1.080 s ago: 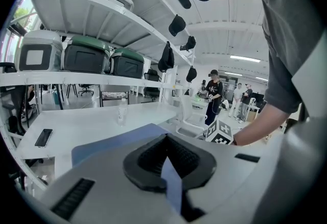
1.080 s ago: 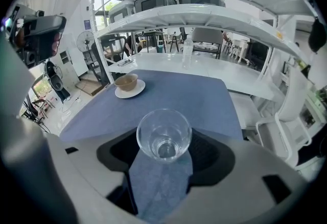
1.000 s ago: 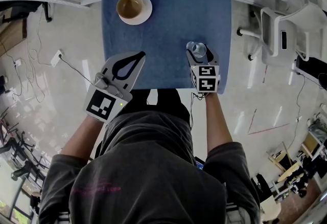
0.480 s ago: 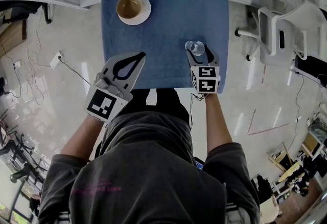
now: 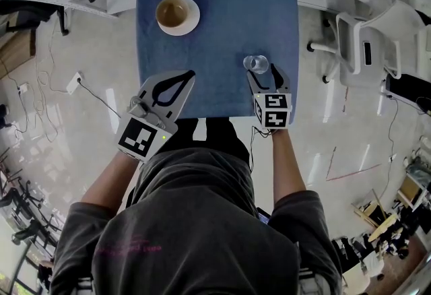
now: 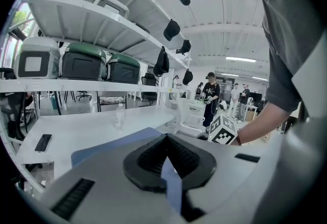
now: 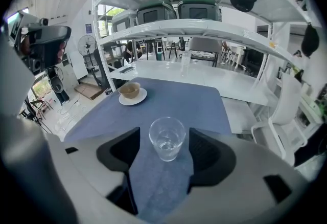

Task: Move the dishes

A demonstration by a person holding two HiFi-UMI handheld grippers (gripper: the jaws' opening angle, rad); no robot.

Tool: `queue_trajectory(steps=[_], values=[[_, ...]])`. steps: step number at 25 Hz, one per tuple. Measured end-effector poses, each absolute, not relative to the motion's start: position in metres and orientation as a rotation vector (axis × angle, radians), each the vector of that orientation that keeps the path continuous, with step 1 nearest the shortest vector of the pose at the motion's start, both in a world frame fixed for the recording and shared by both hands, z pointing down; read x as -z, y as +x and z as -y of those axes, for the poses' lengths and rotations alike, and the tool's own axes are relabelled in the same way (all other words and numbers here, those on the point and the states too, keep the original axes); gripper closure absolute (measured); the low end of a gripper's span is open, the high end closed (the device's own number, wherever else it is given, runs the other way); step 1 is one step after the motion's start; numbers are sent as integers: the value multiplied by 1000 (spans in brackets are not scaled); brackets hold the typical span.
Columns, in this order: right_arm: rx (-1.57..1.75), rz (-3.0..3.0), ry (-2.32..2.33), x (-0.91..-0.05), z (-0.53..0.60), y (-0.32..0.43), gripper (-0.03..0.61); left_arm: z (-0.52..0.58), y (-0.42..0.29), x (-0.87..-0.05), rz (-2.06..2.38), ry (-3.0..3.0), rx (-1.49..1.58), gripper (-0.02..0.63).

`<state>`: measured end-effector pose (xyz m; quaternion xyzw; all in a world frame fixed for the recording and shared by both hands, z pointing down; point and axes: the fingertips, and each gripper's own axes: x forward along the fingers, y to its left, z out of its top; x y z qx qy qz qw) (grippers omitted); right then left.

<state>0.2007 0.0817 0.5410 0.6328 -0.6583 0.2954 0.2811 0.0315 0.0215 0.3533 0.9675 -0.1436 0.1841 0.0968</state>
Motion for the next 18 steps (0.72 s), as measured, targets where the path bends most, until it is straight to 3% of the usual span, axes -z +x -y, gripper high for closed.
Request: queue_trajectory(steps=[18], values=[[-687,1911,1838,-424,-58,188,295,-8,19,-330,497,2900,-475,612]])
